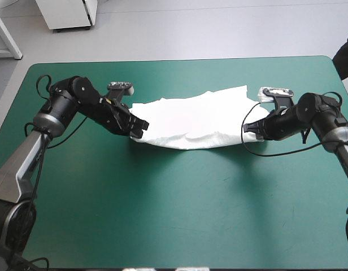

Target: Fold the cloth

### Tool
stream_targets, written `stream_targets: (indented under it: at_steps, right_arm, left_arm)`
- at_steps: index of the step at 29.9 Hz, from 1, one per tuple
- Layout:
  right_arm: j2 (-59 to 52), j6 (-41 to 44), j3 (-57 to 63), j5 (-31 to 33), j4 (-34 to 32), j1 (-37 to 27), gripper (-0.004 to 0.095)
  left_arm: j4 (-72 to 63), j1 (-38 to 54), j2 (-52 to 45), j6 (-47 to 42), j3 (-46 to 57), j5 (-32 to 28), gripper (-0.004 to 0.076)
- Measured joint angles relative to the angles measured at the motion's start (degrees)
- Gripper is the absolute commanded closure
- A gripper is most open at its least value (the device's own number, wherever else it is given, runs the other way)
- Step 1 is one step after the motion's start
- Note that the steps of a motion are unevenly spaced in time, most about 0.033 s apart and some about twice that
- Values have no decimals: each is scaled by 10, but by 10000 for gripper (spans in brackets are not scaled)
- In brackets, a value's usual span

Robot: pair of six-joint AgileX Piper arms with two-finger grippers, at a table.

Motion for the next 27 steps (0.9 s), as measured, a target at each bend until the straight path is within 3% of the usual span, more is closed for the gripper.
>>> stream_targets:
  at_steps: [14,27]
  right_arm:
    - [-95,2,153,27,-28,39,925]
    - [-154,5,267,35,-28,73,911]
  left_arm:
    - [63,-19,-146,-26,280,-28,734]
    - [59,-19,-189,-20,376,-43,728]
